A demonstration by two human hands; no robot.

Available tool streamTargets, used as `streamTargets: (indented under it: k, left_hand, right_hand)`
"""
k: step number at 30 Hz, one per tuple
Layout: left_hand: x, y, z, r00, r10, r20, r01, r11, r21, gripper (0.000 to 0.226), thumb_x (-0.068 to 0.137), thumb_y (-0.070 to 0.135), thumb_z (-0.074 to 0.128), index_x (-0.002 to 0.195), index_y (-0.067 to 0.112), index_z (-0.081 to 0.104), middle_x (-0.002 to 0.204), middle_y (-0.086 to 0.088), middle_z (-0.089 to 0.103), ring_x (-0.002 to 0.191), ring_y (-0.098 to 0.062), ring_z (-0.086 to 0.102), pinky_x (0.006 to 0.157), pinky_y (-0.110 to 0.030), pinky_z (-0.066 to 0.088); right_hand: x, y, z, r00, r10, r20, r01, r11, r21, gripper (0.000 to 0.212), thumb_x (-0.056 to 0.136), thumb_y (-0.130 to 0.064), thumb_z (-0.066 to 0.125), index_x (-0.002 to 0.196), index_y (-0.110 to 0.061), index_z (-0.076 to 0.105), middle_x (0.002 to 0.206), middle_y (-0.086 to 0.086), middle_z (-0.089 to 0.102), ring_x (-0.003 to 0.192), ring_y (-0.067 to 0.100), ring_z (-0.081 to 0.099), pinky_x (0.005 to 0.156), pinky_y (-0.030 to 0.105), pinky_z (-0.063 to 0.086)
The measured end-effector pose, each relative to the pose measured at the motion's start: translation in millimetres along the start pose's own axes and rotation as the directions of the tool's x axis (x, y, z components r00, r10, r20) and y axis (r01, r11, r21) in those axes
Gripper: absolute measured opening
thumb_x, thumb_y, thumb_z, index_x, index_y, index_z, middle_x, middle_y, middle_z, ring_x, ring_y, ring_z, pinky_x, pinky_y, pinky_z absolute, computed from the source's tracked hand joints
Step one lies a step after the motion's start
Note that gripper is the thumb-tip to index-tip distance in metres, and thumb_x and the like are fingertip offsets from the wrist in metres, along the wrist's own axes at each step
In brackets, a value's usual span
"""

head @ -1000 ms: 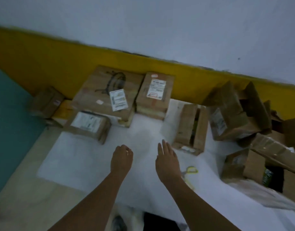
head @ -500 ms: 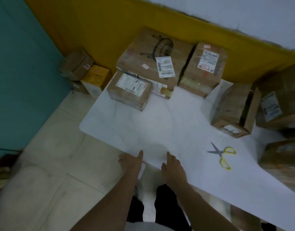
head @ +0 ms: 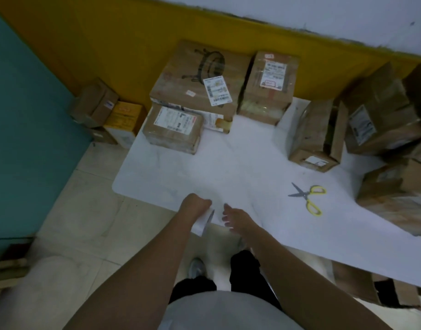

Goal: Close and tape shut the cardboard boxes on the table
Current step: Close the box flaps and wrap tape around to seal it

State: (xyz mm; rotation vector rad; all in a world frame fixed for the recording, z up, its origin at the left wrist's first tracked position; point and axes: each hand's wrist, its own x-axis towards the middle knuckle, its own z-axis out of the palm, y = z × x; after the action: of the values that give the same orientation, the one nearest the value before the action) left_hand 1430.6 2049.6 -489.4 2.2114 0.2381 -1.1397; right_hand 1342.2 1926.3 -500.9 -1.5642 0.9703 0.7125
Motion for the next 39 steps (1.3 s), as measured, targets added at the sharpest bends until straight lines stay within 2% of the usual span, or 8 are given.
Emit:
streamTargets:
  k: [4,9,14,25,27,32,36,39]
  left_hand:
    - [-20.8,48.3,2.8,0.965,0.262,-0.017,-0.262,0.965,0.025,0.018,0.091,0.032,0.061,0.09,0.015,0.062,0.091,-0.004,0.063,0.084,-0.019,0.059,0.069,-0.026,0.042]
    - [-41.7,117.5,11.2,0.885,0.466,-0.002,-0.465,0.882,-0.069,0.018,0.092,0.035,0.065,0.095,0.018,0.066,0.091,-0.004,0.069,0.073,-0.013,0.062,0.061,-0.019,0.046]
    - [-46.1,195.0,40.3,0.833,0.552,0.04,-0.548,0.833,-0.07,0.012,0.094,0.026,0.064,0.097,0.015,0.066,0.082,0.005,0.064,0.07,-0.013,0.058,0.061,-0.021,0.044]
    - [-13.4,356.1,136.7,0.787,0.607,0.112,-0.593,0.794,-0.137,0.036,0.096,0.031,0.06,0.13,0.022,0.059,0.118,-0.001,0.067,0.1,-0.016,0.064,0.077,-0.025,0.051]
    - [0.7,383.2,146.1,0.811,0.581,0.072,-0.563,0.807,-0.176,0.046,0.095,0.033,0.061,0.138,0.021,0.051,0.126,-0.002,0.064,0.108,-0.019,0.063,0.088,-0.035,0.055]
    - [32.6,416.8,172.5,0.85,0.525,-0.039,-0.518,0.821,-0.238,0.038,0.098,0.029,0.057,0.132,0.018,0.046,0.119,0.001,0.06,0.096,-0.01,0.061,0.066,-0.02,0.051]
    - [59.6,416.5,190.1,0.863,0.5,-0.069,-0.503,0.839,-0.206,0.027,0.097,0.043,0.054,0.112,0.02,0.054,0.106,-0.003,0.064,0.094,-0.017,0.063,0.085,-0.041,0.056]
    - [70.5,414.6,198.7,0.868,0.493,-0.055,-0.494,0.847,-0.197,0.036,0.093,0.048,0.058,0.117,0.021,0.057,0.103,0.0,0.065,0.095,-0.018,0.065,0.085,-0.047,0.057]
  right_hand:
    - [-12.7,-28.2,-25.1,0.996,0.039,0.075,-0.065,0.916,0.396,0.059,0.094,-0.061,0.048,0.121,-0.009,0.057,0.12,0.005,0.061,0.119,0.025,0.057,0.103,0.037,0.044]
    - [-27.2,-53.9,-97.6,0.983,-0.174,-0.055,0.165,0.721,0.673,0.026,0.091,-0.035,0.068,0.104,-0.013,0.068,0.107,0.006,0.07,0.103,0.022,0.066,0.094,0.033,0.051]
    - [-29.6,-67.9,-188.4,0.928,-0.281,-0.243,0.372,0.708,0.601,0.009,0.088,-0.017,0.071,0.094,-0.011,0.075,0.099,0.007,0.074,0.093,0.018,0.068,0.081,0.026,0.054]
    - [16.2,-102.4,-382.5,0.766,-0.343,-0.543,0.512,0.837,0.194,0.019,0.088,-0.03,0.071,0.071,-0.028,0.077,0.081,0.003,0.075,0.086,0.028,0.071,0.084,0.049,0.058]
    - [38.4,-114.4,-411.1,0.764,-0.333,-0.552,0.512,0.834,0.205,0.02,0.09,-0.027,0.07,0.07,-0.025,0.077,0.084,0.006,0.075,0.09,0.031,0.07,0.085,0.054,0.056]
    - [89.4,-146.9,-452.2,0.818,-0.303,-0.489,0.431,0.886,0.172,0.017,0.095,-0.023,0.064,0.089,-0.009,0.073,0.09,0.012,0.072,0.088,0.026,0.067,0.091,0.047,0.054]
    - [133.1,-149.4,-458.3,0.863,-0.28,-0.421,0.355,0.928,0.11,0.018,0.096,-0.025,0.063,0.094,-0.01,0.074,0.09,0.004,0.07,0.085,0.018,0.064,0.075,0.033,0.052]
    - [154.7,-145.1,-457.8,0.894,-0.167,-0.416,0.305,0.906,0.294,0.014,0.092,-0.021,0.068,0.081,-0.014,0.073,0.099,0.01,0.072,0.097,0.027,0.066,0.084,0.038,0.055]
